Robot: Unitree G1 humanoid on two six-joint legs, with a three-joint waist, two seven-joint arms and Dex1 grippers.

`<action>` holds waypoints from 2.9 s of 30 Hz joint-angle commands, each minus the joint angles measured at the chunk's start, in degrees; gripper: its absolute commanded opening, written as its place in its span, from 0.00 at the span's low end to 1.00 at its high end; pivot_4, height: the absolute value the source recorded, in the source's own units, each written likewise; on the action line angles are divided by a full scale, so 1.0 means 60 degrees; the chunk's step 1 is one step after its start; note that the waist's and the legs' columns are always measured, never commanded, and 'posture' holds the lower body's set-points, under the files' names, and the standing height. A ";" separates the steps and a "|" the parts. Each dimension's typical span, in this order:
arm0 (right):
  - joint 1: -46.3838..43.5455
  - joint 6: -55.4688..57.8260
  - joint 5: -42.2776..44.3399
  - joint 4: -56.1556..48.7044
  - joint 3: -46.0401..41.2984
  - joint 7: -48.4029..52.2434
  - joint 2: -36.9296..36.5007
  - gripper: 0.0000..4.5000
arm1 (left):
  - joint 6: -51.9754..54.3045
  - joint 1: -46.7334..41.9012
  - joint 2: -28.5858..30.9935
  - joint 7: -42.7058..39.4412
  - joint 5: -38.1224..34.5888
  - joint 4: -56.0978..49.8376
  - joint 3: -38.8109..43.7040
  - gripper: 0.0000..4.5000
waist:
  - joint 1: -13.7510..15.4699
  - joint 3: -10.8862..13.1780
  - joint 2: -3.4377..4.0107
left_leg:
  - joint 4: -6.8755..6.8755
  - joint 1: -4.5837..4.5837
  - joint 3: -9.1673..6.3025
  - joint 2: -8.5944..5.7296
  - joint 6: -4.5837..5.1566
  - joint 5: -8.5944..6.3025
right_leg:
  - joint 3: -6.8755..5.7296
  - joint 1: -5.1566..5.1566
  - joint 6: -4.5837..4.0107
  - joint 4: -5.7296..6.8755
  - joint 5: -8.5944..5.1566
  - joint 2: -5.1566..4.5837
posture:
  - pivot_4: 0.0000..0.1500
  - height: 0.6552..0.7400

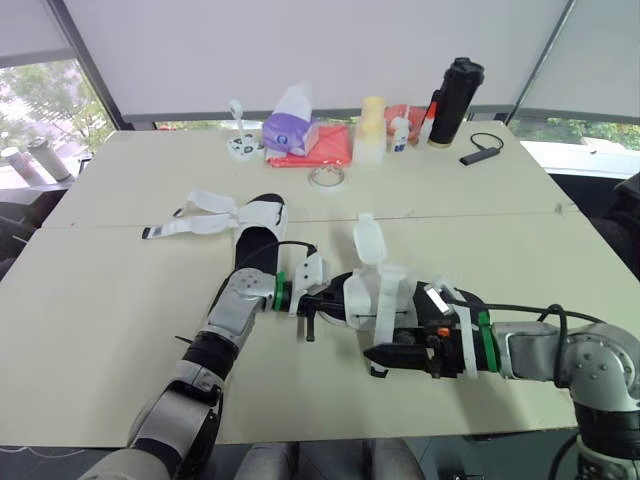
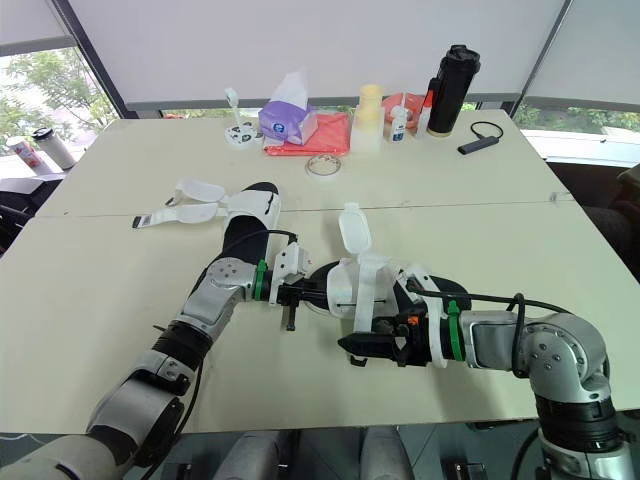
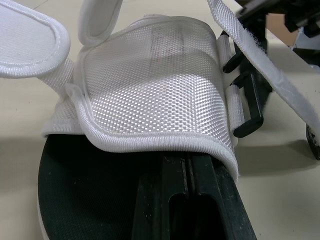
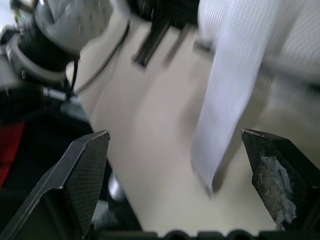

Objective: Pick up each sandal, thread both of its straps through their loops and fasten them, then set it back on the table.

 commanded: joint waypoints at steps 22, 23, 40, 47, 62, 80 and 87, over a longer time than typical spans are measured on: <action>-0.3222 0.0330 0.0663 0.0096 0.0801 0.1748 -0.2651 0.01 | 0.0001 0.0005 -0.0130 0.0108 0.0095 -0.0015 -0.0155 0.00 | -0.0007 0.0001 0.0003 | 0.0000 0.0002 0.0001 0.0003 0.0001 0.0000 | -0.0010 0.0008 0.0000 -0.0007 -0.0001 0.0001 | 1.00 0.88; -0.3607 0.0312 0.0523 0.0353 0.1011 0.2054 -0.2803 0.01 | -0.0023 -0.0008 -0.0150 0.0111 0.0103 0.0014 -0.0160 0.00 | 0.0002 0.0001 0.0003 | -0.0001 -0.0001 0.0002 0.0003 0.0001 0.0000 | -0.0010 0.0004 0.0000 -0.0007 -0.0001 0.0001 | 1.00 0.88; -0.7057 -0.2485 -0.4015 0.4831 0.5445 0.7091 -0.3124 0.01 | -0.0236 0.0082 -0.0244 0.0188 0.0280 -0.0001 -0.0202 0.00 | -0.0016 0.0002 0.0004 | -0.0004 -0.0020 0.0013 -0.0020 0.0003 -0.0005 | -0.0005 -0.0025 0.0007 -0.0008 -0.0001 -0.0010 | 1.00 0.88; -0.7449 -0.2866 -0.5002 0.5749 0.5944 0.8145 -0.2718 0.01 | -0.0200 0.0143 -0.0163 0.0235 0.0282 -0.0101 -0.0164 0.00 | -0.0019 0.0003 0.0005 | -0.0005 -0.0023 0.0012 -0.0025 0.0002 -0.0004 | -0.0004 -0.0034 0.0008 -0.0001 0.0000 -0.0009 | 1.00 0.88; -0.7486 -0.2280 -0.5297 0.5745 0.5548 0.8668 -0.2364 0.01 | -0.0112 0.0205 -0.0162 0.0334 0.0259 -0.0237 -0.0162 0.00 | -0.0026 0.0003 0.0006 | -0.0007 -0.0023 0.0012 -0.0025 0.0000 -0.0005 | -0.0001 -0.0042 0.0007 0.0009 0.0000 -0.0008 | 1.00 0.88; -0.6981 -0.1889 -0.5189 0.5299 0.5312 0.8528 -0.2297 0.01 | -0.0174 0.0143 -0.0130 0.0328 0.0307 -0.0138 -0.0168 0.00 | -0.0027 0.0003 0.0006 | -0.0007 -0.0022 0.0013 -0.0026 0.0000 -0.0004 | 0.0000 -0.0042 0.0007 0.0011 0.0001 -0.0008 | 1.00 0.88; -0.6740 -0.2046 -0.5399 0.5350 0.5356 0.8402 -0.2235 0.01 | -0.0180 0.0125 -0.0140 0.0346 0.0302 -0.0131 -0.0159 0.00 | -0.0025 0.0003 0.0007 | -0.0007 -0.0021 0.0012 -0.0026 0.0000 -0.0004 | 0.0000 -0.0041 0.0007 0.0012 0.0001 -0.0007 | 1.00 0.88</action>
